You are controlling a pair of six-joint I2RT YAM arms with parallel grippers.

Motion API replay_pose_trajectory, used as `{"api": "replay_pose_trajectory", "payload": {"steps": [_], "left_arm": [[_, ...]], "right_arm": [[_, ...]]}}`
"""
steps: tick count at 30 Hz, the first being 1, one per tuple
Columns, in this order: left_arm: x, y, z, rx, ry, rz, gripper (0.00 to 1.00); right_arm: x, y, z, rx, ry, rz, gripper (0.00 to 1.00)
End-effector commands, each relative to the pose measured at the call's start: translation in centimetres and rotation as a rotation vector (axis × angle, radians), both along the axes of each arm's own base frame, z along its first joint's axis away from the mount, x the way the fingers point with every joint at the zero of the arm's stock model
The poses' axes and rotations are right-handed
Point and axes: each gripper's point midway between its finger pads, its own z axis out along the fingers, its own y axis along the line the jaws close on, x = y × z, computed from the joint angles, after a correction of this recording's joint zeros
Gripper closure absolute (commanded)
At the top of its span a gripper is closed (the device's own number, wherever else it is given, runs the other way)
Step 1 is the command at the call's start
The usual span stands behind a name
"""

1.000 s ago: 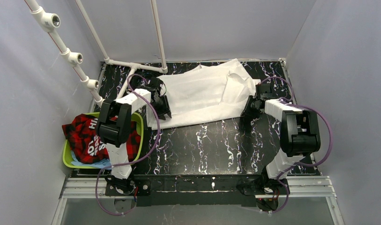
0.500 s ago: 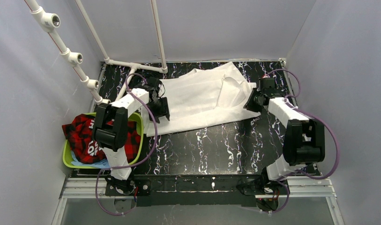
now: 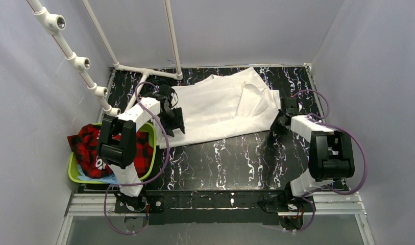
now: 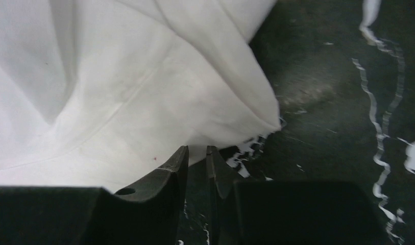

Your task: Set up the pet bed

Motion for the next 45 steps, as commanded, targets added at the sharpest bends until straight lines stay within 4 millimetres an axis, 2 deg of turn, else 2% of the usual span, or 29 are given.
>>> {"api": "replay_pose_trajectory", "payload": {"steps": [1, 4, 6, 10, 12, 15, 18, 22, 25, 28, 30, 32, 36, 38, 40, 42, 45], "left_arm": [[2.4, -1.1, 5.5, -0.060, -0.111, -0.038, 0.46], [3.5, -1.4, 6.9, -0.066, -0.145, -0.037, 0.46], [3.8, -1.5, 7.2, -0.066, -0.152, -0.028, 0.46], [3.7, -1.5, 6.5, -0.068, -0.136, -0.014, 0.46], [3.4, -1.4, 6.0, -0.065, -0.119, -0.009, 0.46], [3.1, -1.4, 5.5, -0.062, -0.109, -0.005, 0.46], [3.0, -1.2, 5.3, -0.054, -0.105, -0.004, 0.46], [2.8, -1.1, 4.9, -0.046, -0.096, -0.007, 0.46], [2.7, -1.0, 4.7, -0.043, -0.092, -0.006, 0.46], [2.8, -0.9, 4.7, -0.037, -0.096, -0.001, 0.46], [3.0, -0.8, 4.8, -0.030, -0.102, 0.004, 0.46], [3.3, -0.7, 4.7, -0.021, -0.104, 0.014, 0.46], [4.0, -0.4, 4.5, 0.008, -0.112, 0.046, 0.46], [4.5, -0.2, 4.6, 0.019, -0.120, 0.063, 0.46], [4.9, -0.1, 4.9, 0.021, -0.134, 0.070, 0.46], [5.3, 0.0, 5.5, 0.024, -0.154, 0.077, 0.45], [5.9, 0.2, 6.5, 0.022, -0.195, 0.076, 0.44]], "right_arm": [[-5.4, -2.4, -0.1, -0.079, 0.132, -0.162, 0.70], [-7.4, -2.4, 1.0, -0.069, 0.168, -0.198, 0.69], [-7.2, -1.7, 2.0, -0.026, 0.134, -0.179, 0.67], [-1.9, 0.5, 5.7, 0.071, -0.106, -0.061, 0.64], [0.7, 1.1, 6.8, 0.080, -0.171, -0.012, 0.63], [3.7, 1.6, 6.1, 0.079, -0.160, 0.037, 0.62], [5.6, 1.8, 4.0, 0.073, -0.106, 0.057, 0.62], [6.3, 1.5, 1.2, 0.053, -0.079, 0.080, 0.59], [4.3, 0.4, -1.8, 0.031, 0.019, 0.056, 0.60], [0.2, -1.3, -3.1, -0.023, 0.144, -0.004, 0.62], [-3.3, -2.9, -3.4, -0.090, 0.258, -0.062, 0.65], [-5.9, -3.6, -3.3, -0.124, 0.334, -0.082, 0.67], [-8.9, -4.1, -2.6, -0.140, 0.391, -0.136, 0.67], [-9.8, -4.0, -1.8, -0.133, 0.403, -0.166, 0.67], [-9.0, -3.5, 0.1, -0.099, 0.360, -0.170, 0.68], [-4.9, -2.1, 4.0, -0.024, 0.188, -0.109, 0.66], [2.8, -0.6, 12.3, 0.024, -0.124, 0.000, 0.47]]}}
